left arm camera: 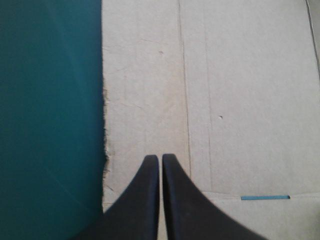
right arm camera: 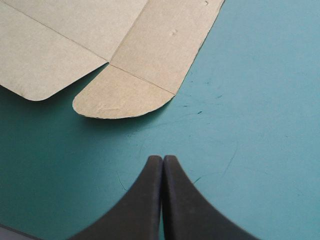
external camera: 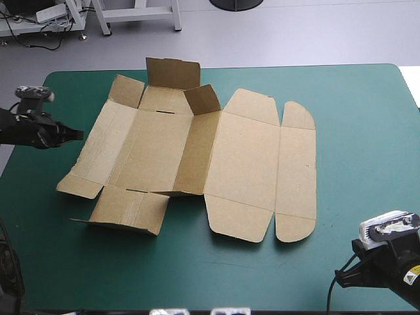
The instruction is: Fold the box
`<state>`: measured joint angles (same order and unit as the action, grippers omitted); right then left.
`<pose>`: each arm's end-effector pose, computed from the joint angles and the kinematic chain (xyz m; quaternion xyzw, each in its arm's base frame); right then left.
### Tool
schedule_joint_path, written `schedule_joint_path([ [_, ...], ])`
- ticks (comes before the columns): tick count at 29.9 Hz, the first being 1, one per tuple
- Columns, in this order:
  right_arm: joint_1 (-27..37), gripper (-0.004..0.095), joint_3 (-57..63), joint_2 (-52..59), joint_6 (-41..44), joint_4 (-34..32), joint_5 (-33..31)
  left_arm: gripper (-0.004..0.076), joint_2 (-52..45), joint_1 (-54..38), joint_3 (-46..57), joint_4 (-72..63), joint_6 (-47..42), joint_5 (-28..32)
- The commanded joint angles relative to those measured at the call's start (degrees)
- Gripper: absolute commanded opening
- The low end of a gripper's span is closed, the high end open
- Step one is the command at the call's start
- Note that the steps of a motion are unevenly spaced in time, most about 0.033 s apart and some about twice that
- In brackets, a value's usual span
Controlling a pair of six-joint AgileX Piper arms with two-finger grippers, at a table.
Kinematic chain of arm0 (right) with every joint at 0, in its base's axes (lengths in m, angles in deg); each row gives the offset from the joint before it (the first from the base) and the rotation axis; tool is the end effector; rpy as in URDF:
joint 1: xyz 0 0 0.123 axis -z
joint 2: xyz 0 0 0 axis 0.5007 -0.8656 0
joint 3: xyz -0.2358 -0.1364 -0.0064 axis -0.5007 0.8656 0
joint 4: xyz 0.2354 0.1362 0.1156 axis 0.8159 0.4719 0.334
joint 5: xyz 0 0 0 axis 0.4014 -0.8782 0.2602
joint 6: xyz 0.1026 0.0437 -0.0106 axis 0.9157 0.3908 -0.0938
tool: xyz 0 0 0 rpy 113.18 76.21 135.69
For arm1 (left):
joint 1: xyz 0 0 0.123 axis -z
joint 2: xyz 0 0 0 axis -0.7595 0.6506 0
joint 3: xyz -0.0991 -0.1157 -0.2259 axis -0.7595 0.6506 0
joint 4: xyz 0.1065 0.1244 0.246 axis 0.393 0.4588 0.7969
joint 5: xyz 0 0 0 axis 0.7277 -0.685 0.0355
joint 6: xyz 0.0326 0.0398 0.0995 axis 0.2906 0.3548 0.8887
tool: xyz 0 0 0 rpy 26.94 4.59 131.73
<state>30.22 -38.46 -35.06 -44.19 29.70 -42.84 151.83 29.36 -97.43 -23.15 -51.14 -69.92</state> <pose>0.1150 0.0243 0.3282 -0.1308 0.9104 0.0641 0.3872 0.3685 0.0884 0.3157 0.0465 0.9445 -0.0902 0.3125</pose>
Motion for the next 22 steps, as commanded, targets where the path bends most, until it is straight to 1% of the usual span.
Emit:
schedule_joint_path([
  [1,-0.20,-0.0025,-1.24,-0.63,-0.60,0.93,3.97,0.0017,0.82,-6.84,-2.14,-12.40,4.55,-0.16],
  [3,-0.20,-0.0025,-1.24,-0.63,-0.60,0.93,4.06,0.0017,3.19,-9.41,-2.14,-18.08,7.57,-3.05],
  [4,-0.20,-0.0025,-1.24,-0.63,-0.60,0.93,3.95,0.0017,4.75,-10.49,-2.25,-21.00,9.69,-5.93],
  [6,-0.20,-0.0025,-1.24,-0.63,-0.60,0.97,3.95,0.0017,8.04,-11.76,-3.08,-24.45,10.88,-10.07],
  [8,-0.20,-0.0025,-1.24,-0.63,-0.60,1.30,3.95,0.0017,12.13,-12.18,-5.52,-24.45,7.73,-13.30],
  [10,-0.20,-0.0025,-1.24,-0.63,-1.50,1.57,3.95,0.0019,15.26,-12.31,-8.18,-22.43,1.19,-13.81],
  [11,-0.20,-0.0025,-1.24,-0.63,-2.18,1.69,3.95,0.0022,16.52,-12.31,-9.18,-21.70,-0.56,-13.81],
  [14,-0.20,-0.0025,-1.24,-0.63,-2.28,2.14,3.95,0.0057,18.89,-12.31,-11.11,-22.42,-1.39,-13.81],
  [17,-0.20,-0.0023,-1.24,-0.63,-2.28,3.75,3.95,0.0142,20.31,-12.31,-13.51,-20.79,-3.27,-13.81],
  [21,-0.20,-0.0023,-1.24,-0.63,-2.28,5.07,4.07,0.0358,20.68,-12.31,-14.61,-18.39,-5.20,-13.81],
  [22,-0.20,-0.0023,-1.24,-0.63,-2.28,5.07,4.07,0.0399,20.83,-12.31,-14.61,-18.39,-5.20,-13.81],
])
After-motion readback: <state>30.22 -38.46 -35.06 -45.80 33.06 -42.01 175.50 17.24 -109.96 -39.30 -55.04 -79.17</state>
